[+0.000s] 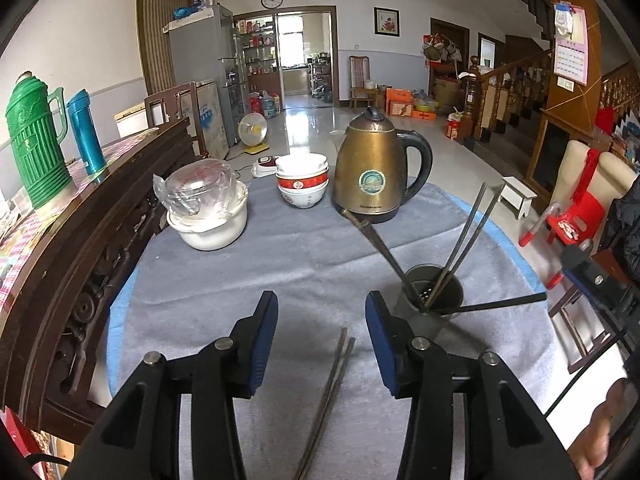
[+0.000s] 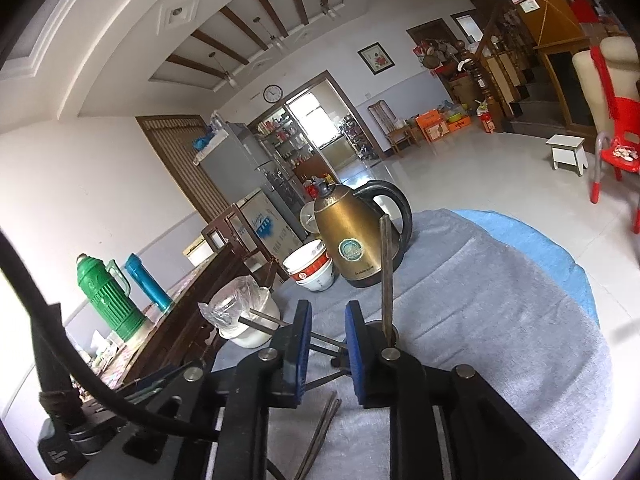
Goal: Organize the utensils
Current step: 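Move both open tools back toward the last chopsticks on the cloth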
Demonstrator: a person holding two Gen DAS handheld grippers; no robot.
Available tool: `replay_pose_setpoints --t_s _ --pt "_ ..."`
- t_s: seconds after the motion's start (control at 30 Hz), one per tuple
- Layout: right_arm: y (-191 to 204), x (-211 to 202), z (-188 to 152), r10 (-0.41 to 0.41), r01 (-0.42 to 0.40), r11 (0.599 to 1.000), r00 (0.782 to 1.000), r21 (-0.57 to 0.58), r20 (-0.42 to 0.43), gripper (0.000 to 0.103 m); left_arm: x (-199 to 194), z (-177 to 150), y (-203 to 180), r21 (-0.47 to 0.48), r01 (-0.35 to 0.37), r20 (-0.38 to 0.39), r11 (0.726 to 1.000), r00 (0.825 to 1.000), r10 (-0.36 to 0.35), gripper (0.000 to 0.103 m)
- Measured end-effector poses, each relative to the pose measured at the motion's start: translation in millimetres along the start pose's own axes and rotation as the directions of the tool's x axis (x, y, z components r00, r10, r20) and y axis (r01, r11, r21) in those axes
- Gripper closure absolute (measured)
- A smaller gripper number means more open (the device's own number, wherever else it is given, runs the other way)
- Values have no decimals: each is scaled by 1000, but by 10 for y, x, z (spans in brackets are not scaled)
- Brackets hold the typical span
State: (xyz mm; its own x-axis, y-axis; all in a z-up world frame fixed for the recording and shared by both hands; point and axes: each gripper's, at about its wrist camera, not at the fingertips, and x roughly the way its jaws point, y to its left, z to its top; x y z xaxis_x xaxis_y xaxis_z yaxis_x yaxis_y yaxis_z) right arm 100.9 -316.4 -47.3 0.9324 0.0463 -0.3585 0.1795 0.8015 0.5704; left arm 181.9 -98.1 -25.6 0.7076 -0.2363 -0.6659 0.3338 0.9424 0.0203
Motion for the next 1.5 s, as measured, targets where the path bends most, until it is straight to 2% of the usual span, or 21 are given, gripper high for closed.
replay_pose_setpoints --t_s 0.37,0.67,0.7,0.77,0.8,0.83,1.23,1.5 --pt "-289 -89 -29 -18 17 999 999 44 38 80 76 -195 153 27 -98 3 995 995 98 47" --pt "-559 36 -233 -48 51 996 998 74 -47 79 263 -411 356 20 -148 -53 989 988 148 45" --pt "-583 60 -273 -50 54 996 997 75 -60 77 283 -443 373 21 -152 -59 988 986 153 45" --pt "-621 95 -351 -42 49 995 996 87 -78 63 321 -501 393 23 -157 -74 987 985 158 44" --pt "-641 106 -401 -31 39 994 996 99 -80 45 341 -534 401 24 -158 -83 987 984 160 44" --pt "-650 111 -449 -29 37 994 997 100 -75 42 358 -557 411 25 -160 -91 987 983 162 44" --pt "-444 368 -980 -68 58 996 988 -72 -142 45 595 -849 505 30 -169 -172 985 970 172 43" --pt "-379 648 -1366 -90 55 989 963 -141 -253 45 754 -1060 544 35 -177 -220 984 959 181 43"
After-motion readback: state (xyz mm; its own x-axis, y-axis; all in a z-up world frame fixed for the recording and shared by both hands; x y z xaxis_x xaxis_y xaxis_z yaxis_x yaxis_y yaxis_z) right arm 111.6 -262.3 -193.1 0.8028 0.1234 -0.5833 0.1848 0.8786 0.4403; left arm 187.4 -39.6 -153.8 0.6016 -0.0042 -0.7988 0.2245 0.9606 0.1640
